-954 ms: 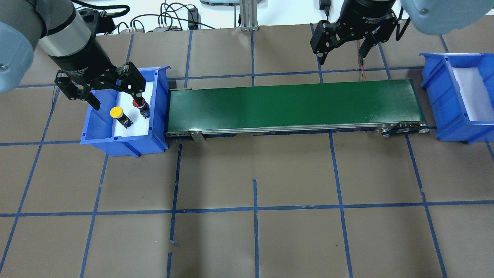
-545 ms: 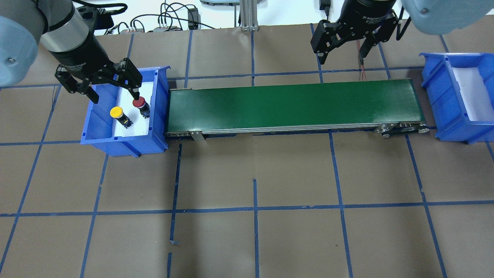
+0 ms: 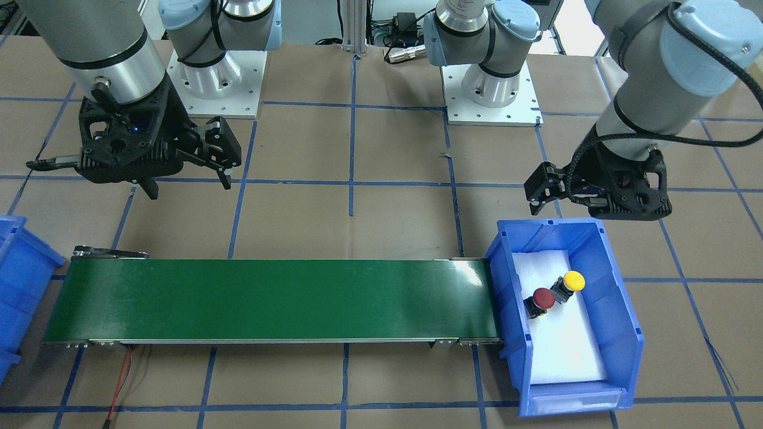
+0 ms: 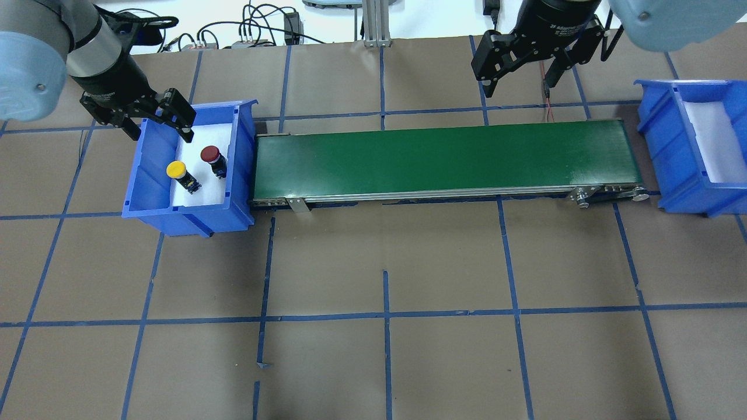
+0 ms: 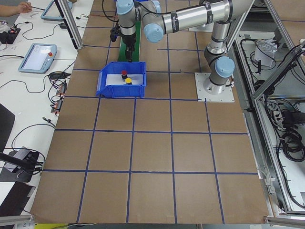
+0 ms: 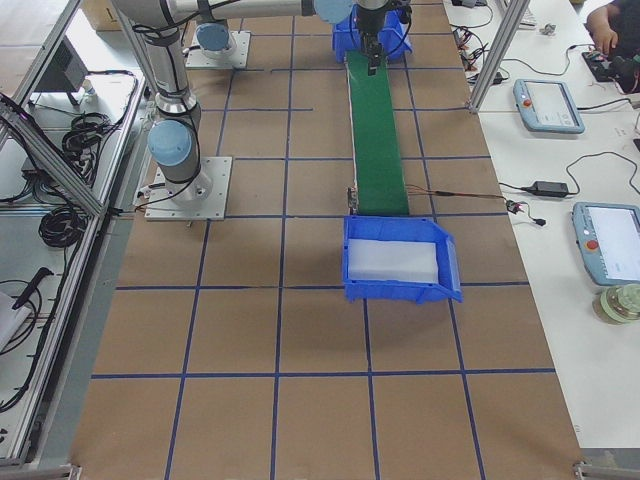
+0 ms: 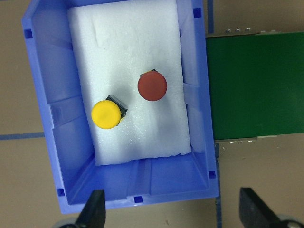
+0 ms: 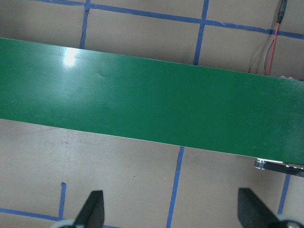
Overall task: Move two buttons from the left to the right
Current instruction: 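Move the left gripper down over the yellow button in the blue bin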
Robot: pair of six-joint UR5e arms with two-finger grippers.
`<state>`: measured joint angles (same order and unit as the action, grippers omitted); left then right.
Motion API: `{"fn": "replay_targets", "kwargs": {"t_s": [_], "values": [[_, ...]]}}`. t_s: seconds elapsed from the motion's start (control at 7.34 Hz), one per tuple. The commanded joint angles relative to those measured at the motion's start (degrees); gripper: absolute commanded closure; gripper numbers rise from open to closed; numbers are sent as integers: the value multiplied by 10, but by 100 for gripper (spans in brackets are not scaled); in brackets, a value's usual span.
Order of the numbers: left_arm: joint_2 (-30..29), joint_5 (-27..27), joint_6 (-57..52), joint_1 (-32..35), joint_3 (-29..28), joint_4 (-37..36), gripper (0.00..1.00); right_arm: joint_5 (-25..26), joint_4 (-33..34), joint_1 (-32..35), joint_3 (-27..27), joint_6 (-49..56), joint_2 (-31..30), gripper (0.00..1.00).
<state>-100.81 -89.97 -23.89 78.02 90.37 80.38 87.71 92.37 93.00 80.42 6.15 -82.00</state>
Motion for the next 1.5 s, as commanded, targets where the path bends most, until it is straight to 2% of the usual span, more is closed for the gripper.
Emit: {"fn": "replay_targets", "kwargs": {"t_s": [0.0,0.14,0.27,0.41,0.54,0.68,0.95,1.23,1.36], "values": [[-25,-3,-173,-9,6,-35,0,0,0,0,0,2,0,0],[-25,-5,-223,-9,21,-80,0,0,2,0,0,1,0,0],[-26,-15,-307,-9,41,-88,0,0,0,0,0,1,1,0],[-28,-27,-390,-9,65,-130,0,-1,3,0,0,2,1,0],[-37,-28,-438,-13,80,-162,0,-1,3,1,0,1,1,0],[-51,-20,-474,-29,75,-164,0,-3,3,1,0,0,1,0],[-76,-14,-461,-36,68,-166,0,-4,4,1,0,0,4,0],[-96,4,-326,-30,76,-213,0,-4,4,0,0,0,5,0],[-98,1,-324,-29,80,-209,0,-4,4,-4,0,2,6,0]]}}
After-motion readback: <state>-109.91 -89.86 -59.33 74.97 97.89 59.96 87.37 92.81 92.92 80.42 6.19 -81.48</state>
